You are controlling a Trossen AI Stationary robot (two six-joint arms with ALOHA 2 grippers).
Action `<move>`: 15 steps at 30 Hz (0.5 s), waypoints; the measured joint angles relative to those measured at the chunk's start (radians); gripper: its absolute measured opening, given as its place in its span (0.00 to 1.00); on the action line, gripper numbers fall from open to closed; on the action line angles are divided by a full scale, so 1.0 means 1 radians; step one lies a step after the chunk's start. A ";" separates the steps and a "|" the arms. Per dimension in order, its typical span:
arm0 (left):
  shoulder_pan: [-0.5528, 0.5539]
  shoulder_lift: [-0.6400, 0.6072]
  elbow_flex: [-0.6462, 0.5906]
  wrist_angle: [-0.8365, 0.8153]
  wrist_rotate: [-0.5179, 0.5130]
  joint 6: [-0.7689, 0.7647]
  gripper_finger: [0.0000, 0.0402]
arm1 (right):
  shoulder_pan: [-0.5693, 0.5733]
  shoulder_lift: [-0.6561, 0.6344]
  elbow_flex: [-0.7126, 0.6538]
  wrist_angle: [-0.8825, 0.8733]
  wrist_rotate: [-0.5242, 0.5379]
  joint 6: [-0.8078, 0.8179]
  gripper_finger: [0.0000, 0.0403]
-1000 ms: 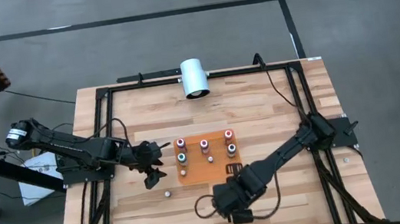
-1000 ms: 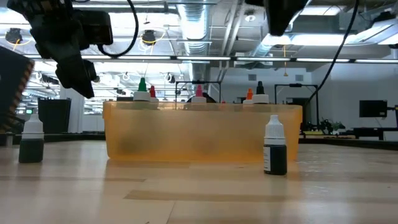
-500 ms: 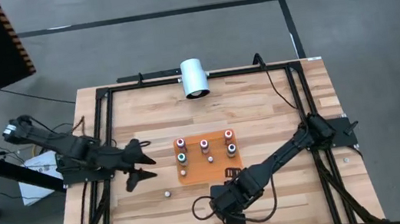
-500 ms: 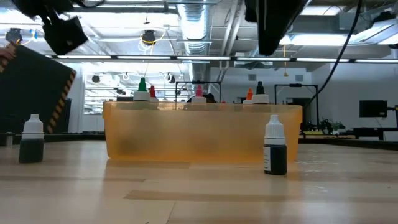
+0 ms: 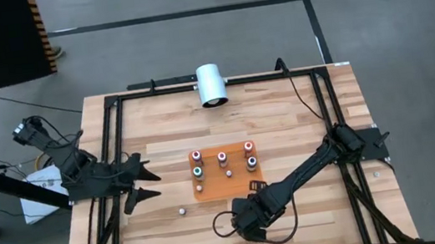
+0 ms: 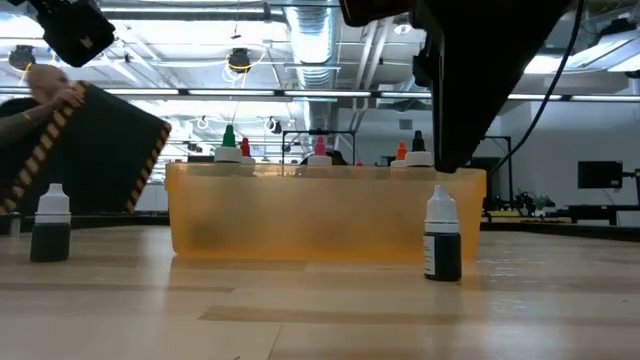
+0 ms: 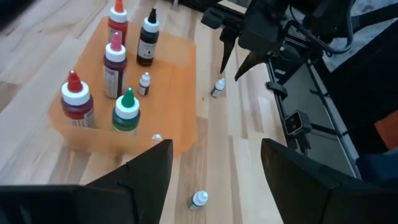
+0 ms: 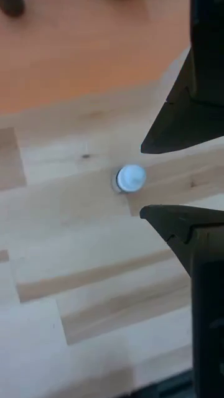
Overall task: Pick & Place food coloring
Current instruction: Put the small purple food coloring bottle into the orange container
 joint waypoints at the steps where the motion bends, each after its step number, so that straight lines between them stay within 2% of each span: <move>1: -0.012 0.000 0.000 -0.005 -0.012 -0.010 0.59 | 0.000 0.000 -0.001 -0.003 0.009 0.000 0.33; 9: -0.093 0.000 -0.012 -0.029 -0.084 -0.056 0.59 | -0.006 0.000 -0.005 0.015 0.035 -0.006 0.33; 15: -0.133 -0.013 -0.035 -0.028 -0.112 -0.075 0.59 | -0.020 -0.001 -0.069 0.071 0.031 0.021 0.32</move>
